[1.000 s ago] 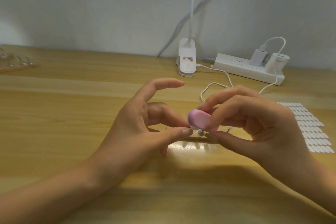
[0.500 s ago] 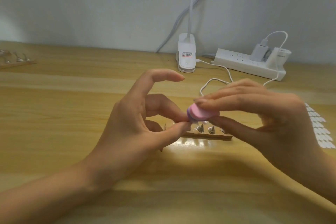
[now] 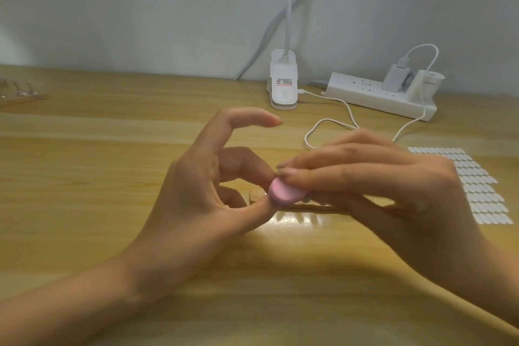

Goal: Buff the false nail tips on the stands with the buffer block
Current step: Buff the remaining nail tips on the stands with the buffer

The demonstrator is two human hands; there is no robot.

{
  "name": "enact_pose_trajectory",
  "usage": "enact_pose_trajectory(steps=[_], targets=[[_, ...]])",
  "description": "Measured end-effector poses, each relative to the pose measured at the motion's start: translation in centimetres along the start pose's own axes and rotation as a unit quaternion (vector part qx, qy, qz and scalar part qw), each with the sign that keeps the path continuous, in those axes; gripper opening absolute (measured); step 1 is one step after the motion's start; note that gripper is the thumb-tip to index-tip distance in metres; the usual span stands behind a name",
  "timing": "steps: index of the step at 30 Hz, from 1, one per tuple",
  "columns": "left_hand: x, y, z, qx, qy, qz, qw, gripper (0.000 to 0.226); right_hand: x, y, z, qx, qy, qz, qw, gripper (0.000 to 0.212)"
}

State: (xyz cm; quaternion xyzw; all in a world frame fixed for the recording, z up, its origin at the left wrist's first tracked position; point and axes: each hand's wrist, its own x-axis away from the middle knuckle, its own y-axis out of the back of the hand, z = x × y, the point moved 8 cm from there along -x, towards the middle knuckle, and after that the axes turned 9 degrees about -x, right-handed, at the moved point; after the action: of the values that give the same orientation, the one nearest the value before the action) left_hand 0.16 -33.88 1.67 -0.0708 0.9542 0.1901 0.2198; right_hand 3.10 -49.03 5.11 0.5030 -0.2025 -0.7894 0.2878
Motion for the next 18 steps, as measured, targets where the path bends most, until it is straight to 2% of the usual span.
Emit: enact_pose_trajectory(steps=[2,6,8,18], targets=[[0.0,-0.04,0.08,0.002,0.004,0.001,1.0,0.06,0.01,0.24,-0.26,-0.005,-0.013,-0.015,1.0,0.019],[0.01,-0.12,-0.14,0.001,0.001,0.002,1.0,0.058,0.09,-0.21,0.14,-0.001,0.012,0.011,1.0,0.019],[-0.01,-0.12,0.07,0.012,0.012,0.004,1.0,0.059,0.07,0.15,-0.19,-0.003,-0.004,-0.007,1.0,0.021],[-0.15,-0.42,0.72,0.089,0.041,0.008,0.995,0.06,0.33,0.0,0.1,0.012,0.02,-0.006,1.0,0.019]])
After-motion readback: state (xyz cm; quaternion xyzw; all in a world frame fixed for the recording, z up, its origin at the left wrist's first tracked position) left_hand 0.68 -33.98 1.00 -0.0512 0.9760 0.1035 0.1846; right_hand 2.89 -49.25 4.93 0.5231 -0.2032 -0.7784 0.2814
